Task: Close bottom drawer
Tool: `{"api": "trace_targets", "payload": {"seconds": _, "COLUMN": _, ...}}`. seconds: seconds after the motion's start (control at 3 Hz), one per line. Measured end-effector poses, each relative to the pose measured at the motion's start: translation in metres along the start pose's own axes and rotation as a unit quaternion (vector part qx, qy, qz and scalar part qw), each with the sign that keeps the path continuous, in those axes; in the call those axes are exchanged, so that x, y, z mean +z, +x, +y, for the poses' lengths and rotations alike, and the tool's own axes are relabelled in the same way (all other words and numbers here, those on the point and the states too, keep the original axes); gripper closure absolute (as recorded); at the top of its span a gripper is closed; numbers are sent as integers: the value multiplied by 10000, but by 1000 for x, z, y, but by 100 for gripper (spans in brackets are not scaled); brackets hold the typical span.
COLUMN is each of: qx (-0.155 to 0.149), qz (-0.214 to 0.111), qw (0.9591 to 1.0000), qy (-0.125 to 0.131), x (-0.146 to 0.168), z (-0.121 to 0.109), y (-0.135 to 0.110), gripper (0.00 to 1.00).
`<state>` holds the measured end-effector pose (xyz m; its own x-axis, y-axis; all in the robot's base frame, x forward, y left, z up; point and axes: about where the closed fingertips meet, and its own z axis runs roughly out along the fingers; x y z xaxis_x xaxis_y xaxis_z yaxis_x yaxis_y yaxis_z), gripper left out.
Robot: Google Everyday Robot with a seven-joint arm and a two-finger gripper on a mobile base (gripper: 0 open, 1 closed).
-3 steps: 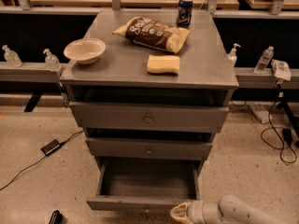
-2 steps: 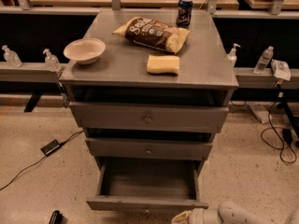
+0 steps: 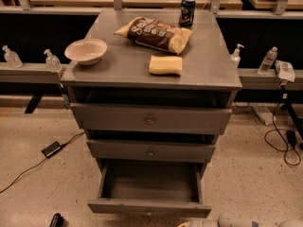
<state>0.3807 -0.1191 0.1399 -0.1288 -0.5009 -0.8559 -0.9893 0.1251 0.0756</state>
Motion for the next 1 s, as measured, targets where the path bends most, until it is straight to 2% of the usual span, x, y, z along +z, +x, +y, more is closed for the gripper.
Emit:
{"api": "trace_targets", "payload": {"seconds": 0.33, "qx": -372, "qz": -145, "qw": 9992, "qy": -13, "x": 19, "z": -9, "y": 3, "gripper": 100}}
{"api": "trace_targets", "payload": {"seconds": 0.67, "qx": -762, "qz": -98, "qw": 9970, "qy": 39, "x": 36, "z": -21, "y": 0, "gripper": 100}}
{"api": "trace_targets", "payload": {"seconds": 1.0, "qx": -1002, "qz": 52, "qw": 9947, "qy": 237, "x": 47, "z": -42, "y": -2, "gripper": 100}}
